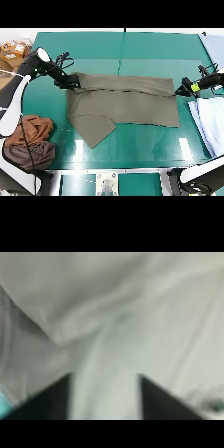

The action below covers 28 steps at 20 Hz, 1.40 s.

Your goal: Fold the shirts.

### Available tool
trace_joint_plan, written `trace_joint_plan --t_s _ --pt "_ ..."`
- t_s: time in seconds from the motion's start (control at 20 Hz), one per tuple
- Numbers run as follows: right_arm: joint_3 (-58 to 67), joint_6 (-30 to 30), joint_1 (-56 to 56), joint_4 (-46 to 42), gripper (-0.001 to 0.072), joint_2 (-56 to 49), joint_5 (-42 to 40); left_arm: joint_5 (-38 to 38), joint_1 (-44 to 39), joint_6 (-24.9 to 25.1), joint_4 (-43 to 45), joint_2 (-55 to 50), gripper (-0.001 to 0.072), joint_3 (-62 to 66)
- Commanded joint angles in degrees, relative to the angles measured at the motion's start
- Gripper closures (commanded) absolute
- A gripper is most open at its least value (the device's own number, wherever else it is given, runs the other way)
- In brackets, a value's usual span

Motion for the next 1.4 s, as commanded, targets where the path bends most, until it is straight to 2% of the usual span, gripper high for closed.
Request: trace_joint_plan --t_s 0.0,0.05,0.15,0.3,0.5,0.55,0.6,0.65,0.7,0.75,0.85,0.95,1.1,1.25,1.3,1.35 --pt "0.35 1.4 -2.95 -0.83 0.0635 1.33 9.66 -12.28 -0.02 -0.87 0.28 0.02 0.0538 3.34" --pt "-0.96 1.4 -3.72 -0.94 0.0635 2.89 9.51 -15.08 -0.02 -0.96 0.28 0.04 0.0679 3.78" --pt "-6.62 1.38 -4.94 -0.92 0.0635 8.26 7.65 -18.05 -0.02 -2.49 0.33 0.83 0.0679 3.37" --pt "-20.65 1.36 -7.06 -1.36 0.0637 20.37 1.18 -16.33 -0.26 -2.99 0.24 7.32 0.0679 -3.23" --pt "-41.92 1.42 -10.05 -1.2 0.0634 35.58 -5.2 -6.03 -0.26 -4.22 1.6 26.01 0.0679 -27.21" --pt "-46.29 1.6 -10.14 -0.61 0.0596 37.51 -5.22 -2.84 -0.26 -5.7 1.46 30.97 0.0679 -34.07" --pt "-49.66 1.57 -10.14 0.31 0.0456 38.32 -5.29 -0.46 -0.26 -7.23 1.38 34.95 0.0677 -39.74" --pt "-52.74 1.55 -10.14 1.09 0.0335 38.45 -6.34 2.03 -0.26 -8.57 1.31 38.38 0.0649 -45.07" --pt "-55.36 1.57 -10.14 2.03 0.0331 38.45 -8.59 4.66 -0.26 -8.66 0.83 40.96 0.0351 -49.68" --pt "-57.7 1.55 -10.14 3.52 0.0331 38.45 -11.13 7.28 -0.26 -9.79 -0.04 42.56 0.0129 -53.42" --pt "-61.81 1.4 -10.01 9.07 0.0331 38.45 -17.31 13.14 -0.26 -10.05 -4.72 43.17 0.0107 -59.89" --pt "-64.46 1.36 -9.03 12.9 0.033 38.42 -23.28 20.63 -0.26 -7.82 -11.74 42.95 0.0107 -65.81" --pt "-65.66 1.38 -6.12 17.09 0.033 37.4 -30.18 28.89 -0.26 -2.67 -22.64 41.33 0.0107 -72.5" --pt "-65.64 1.36 -2.89 21.99 0.0331 36.04 -37.07 33.27 -0.26 4.35 -33.09 37.68 0.0108 -75.21" --pt "-65.64 1.36 -1.75 22.93 0.0346 35.89 -38.95 34.36 -0.26 6.75 -36.35 36.5 0.0107 -75.19" --pt "-65.61 1.36 -0.85 22.99 0.0432 35.89 -40.13 35.26 -0.26 9.55 -39.93 35.47 0.0118 -75.19"
